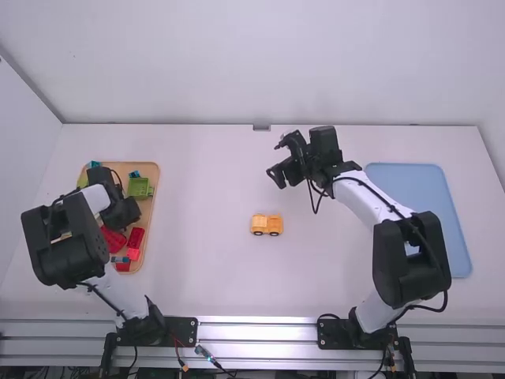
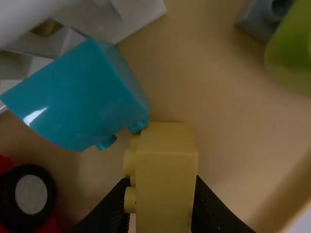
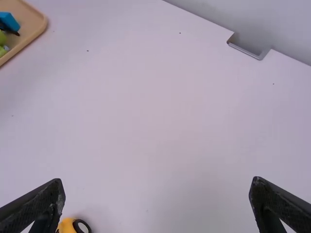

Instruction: Assemble lego blocks to make yellow taxi

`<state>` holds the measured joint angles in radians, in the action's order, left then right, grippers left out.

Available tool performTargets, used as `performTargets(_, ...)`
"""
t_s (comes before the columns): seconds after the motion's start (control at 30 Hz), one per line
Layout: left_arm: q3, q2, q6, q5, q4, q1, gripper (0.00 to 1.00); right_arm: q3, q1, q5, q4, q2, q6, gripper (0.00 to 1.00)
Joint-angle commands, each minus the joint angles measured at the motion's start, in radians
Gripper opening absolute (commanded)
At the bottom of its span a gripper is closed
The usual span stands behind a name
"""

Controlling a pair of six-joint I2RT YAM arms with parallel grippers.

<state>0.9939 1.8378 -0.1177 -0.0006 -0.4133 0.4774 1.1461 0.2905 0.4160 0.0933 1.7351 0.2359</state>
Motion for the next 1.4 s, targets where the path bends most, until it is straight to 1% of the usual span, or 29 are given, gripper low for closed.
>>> performTargets(0.0,-0.032,0.016,-0.009,0.011,-0.020,-0.007,0.35,0.018,-0.002,0.002,0.002,-0.036,0.000,0.99)
performTargets(0.1,-0.033,0.016,-0.010,0.011,-0.019,-0.007,0.34,0.018,-0.003,0.002,0.002,-0.036,0.000,0.99)
performTargets(0.23,-0.033,0.016,-0.010,0.011,-0.019,-0.008,0.25,0.018,-0.002,0.002,0.002,-0.036,0.000,0.99)
performTargets(0.3,-0.033,0.016,-0.009,0.011,-0.016,-0.005,0.25,0.018,-0.001,0.002,0.002,-0.036,0.000,0.99)
performTargets(0.33,-0.033,0.016,-0.009,0.011,-0.013,-0.009,0.21,0.018,-0.004,0.002,0.002,-0.036,0.000,0.99)
performTargets(0.53,-0.033,0.016,-0.006,0.011,-0.002,-0.012,0.16,0.018,-0.001,0.002,0.002,-0.036,0.000,0.99)
performTargets(0.6,-0.033,0.016,-0.006,0.011,0.003,-0.013,0.16,0.018,-0.006,0.002,0.002,-0.036,0.000,0.99)
performTargets(0.67,-0.033,0.016,-0.006,0.011,0.003,-0.013,0.19,0.018,-0.008,0.002,0.003,-0.036,0.000,0.99)
performTargets(0.7,-0.033,0.016,-0.006,0.010,0.003,-0.013,0.23,0.018,-0.009,0.002,0.003,-0.036,0.000,0.99)
performTargets(0.77,-0.033,0.016,-0.006,0.011,0.003,-0.013,0.26,0.018,-0.009,0.002,0.004,-0.036,0.000,0.99)
performTargets(0.8,-0.033,0.016,-0.006,0.011,0.003,-0.013,0.23,0.018,-0.009,0.002,0.004,-0.036,0.000,0.99)
performTargets(0.83,-0.033,0.016,-0.006,0.011,0.003,-0.013,0.12,0.018,-0.009,0.002,0.005,-0.036,0.000,0.99)
performTargets(0.87,-0.033,0.016,-0.006,0.010,0.003,-0.012,0.04,0.018,-0.009,0.002,0.005,-0.036,0.000,0.99)
performTargets(0.97,-0.033,0.016,-0.006,0.011,0.003,-0.013,0.03,0.018,-0.009,0.002,0.005,-0.036,0.000,0.99)
performTargets(1.07,-0.033,0.016,-0.006,0.010,0.003,-0.012,0.05,0.018,-0.009,0.002,0.005,-0.036,0.000,0.99)
performTargets(1.3,-0.033,0.016,-0.006,0.011,0.003,-0.011,0.05,0.018,-0.009,0.002,0.005,-0.036,0.000,0.99)
performTargets(1.33,-0.033,0.016,-0.006,0.010,0.003,-0.013,0.06,0.018,-0.009,0.002,0.005,-0.036,0.000,0.99)
performTargets(1.37,-0.033,0.016,-0.006,0.010,0.003,-0.011,0.12,0.018,-0.009,0.002,0.005,-0.036,0.000,0.99)
